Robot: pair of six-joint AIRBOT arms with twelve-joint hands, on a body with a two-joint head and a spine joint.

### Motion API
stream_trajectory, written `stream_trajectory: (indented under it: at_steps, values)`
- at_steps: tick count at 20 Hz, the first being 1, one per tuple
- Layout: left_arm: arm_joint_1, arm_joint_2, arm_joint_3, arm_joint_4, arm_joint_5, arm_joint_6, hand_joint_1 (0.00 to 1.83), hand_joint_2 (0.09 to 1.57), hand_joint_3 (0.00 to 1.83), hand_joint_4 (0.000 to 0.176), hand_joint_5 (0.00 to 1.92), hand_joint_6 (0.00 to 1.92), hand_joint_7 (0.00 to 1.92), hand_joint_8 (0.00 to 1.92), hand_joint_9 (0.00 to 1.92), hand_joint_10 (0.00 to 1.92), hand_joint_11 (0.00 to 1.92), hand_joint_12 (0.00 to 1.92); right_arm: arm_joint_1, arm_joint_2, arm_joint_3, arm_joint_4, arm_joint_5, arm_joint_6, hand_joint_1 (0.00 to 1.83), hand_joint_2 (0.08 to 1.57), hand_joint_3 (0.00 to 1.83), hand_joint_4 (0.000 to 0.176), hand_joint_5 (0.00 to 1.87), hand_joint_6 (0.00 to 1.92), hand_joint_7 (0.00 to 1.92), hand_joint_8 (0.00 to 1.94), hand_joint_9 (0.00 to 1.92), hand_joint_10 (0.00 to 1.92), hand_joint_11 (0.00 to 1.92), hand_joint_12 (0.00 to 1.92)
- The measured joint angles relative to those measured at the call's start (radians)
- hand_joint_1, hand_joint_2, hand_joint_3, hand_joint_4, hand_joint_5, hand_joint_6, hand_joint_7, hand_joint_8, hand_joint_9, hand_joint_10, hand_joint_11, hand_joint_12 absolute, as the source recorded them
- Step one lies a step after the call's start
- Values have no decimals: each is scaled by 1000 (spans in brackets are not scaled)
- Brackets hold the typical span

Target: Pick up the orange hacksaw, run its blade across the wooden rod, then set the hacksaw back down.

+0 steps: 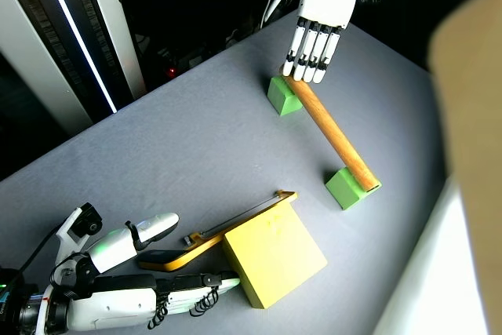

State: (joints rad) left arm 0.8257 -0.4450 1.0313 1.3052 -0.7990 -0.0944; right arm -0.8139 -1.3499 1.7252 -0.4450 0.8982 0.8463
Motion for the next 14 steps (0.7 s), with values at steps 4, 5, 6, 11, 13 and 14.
stream_trajectory:
  at_steps: [4, 5, 6, 11, 13, 14]
  values:
    - [0, 0, 0, -2, 1, 0, 0, 1198, 0, 0, 128, 2, 94, 4, 110, 4, 0, 379, 0, -3, 0, 5, 1, -15, 731, 1109, 0, 0, 66, 3, 82, 2, 104, 4, 0, 326]
    - [0, 0, 0, -5, 1, 0, 0, 1197, 0, 0, 130, 2, 98, 3, 116, 4, 0, 397, 0, -3, 0, 6, 1, -16, 741, 1110, 0, 0, 67, 2, 87, 2, 99, 1, 0, 311]
    - [0, 0, 0, -8, 1, 0, 0, 1199, 0, 0, 120, 1, 83, 2, 99, 2, 0, 361, 0, -3, 0, 6, 1, -19, 765, 1110, 0, 0, 75, 5, 95, 5, 98, 1, 0, 306]
    - [0, 0, 0, -15, 2, 6, 0, 1199, 0, 0, 147, 3, 100, 4, 113, 3, 0, 413, 0, -3, 0, -1, 2, -32, 845, 1096, 0, 0, 74, 7, 104, 6, 113, 9, 0, 372]
    - [0, 0, 0, -16, 3, 7, 0, 1202, 1, 0, 118, 5, 82, 3, 94, 5, 0, 337, 0, -3, 0, -3, 3, -33, 937, 1111, 2, 0, 92, 7, 123, 7, 129, 8, 0, 390]
    - [0, 0, 0, -16, 3, 7, 0, 1201, 0, 0, 129, 7, 92, 4, 107, 8, 0, 368, -1, -2, 0, -3, 3, -33, 952, 1121, 5, 0, 85, 2, 117, 3, 127, 5, 0, 395]
